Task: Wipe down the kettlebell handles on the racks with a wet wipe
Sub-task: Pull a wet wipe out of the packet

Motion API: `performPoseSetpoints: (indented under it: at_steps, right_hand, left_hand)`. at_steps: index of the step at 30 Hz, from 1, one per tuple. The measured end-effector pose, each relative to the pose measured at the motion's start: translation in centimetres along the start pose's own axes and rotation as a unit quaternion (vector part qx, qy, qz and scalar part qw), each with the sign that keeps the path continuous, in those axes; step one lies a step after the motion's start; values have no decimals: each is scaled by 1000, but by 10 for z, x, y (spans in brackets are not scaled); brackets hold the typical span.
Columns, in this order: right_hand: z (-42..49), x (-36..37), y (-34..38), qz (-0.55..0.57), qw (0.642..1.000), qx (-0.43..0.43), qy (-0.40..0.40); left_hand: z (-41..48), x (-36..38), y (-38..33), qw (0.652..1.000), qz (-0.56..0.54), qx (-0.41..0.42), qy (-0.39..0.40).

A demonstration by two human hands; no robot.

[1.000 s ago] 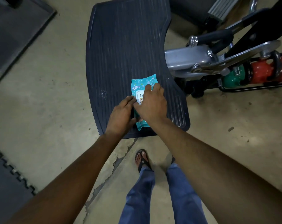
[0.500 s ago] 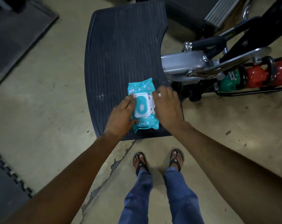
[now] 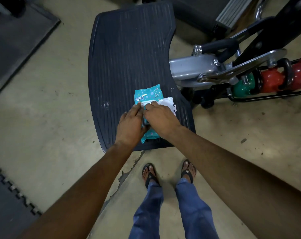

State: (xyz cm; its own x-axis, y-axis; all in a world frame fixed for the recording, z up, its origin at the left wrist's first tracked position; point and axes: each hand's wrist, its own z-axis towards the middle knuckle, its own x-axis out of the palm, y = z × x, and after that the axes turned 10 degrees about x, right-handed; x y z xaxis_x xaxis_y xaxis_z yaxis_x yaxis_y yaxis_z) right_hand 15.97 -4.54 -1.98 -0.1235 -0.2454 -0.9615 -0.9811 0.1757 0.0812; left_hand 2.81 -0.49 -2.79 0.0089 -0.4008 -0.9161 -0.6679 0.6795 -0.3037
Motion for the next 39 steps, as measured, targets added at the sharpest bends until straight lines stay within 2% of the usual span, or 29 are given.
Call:
performPoseSetpoints:
  at_steps: [6,9,15,21,28,32,39]
  right_hand:
    - [6,4,-4,-19,999,-47,5]
    - [9,7,-6,-15,999,-43,18]
    - [9,4,-16,135,991,4,19]
    - [-4,12,-17,214,976,28,-13]
    - [13,2,-8,109,992,32,47]
    - [19,-3,-12,125,989,41,68]
    - [14,-2,-14,65,997,-19,47]
  left_hand:
    - [2,9,4,999,-24,-21,-11]
    - [2,12,6,999,-38,-25,-25]
    - [4,17,10,999,-22,-24,-30]
    - [3,15,6,999,-25,-35,-30]
    - [5,16,8,998,-32,-34,-33]
    - [5,16,9,999,-26,-25,-32]
    - [6,17,10,999,-22,-23,-33]
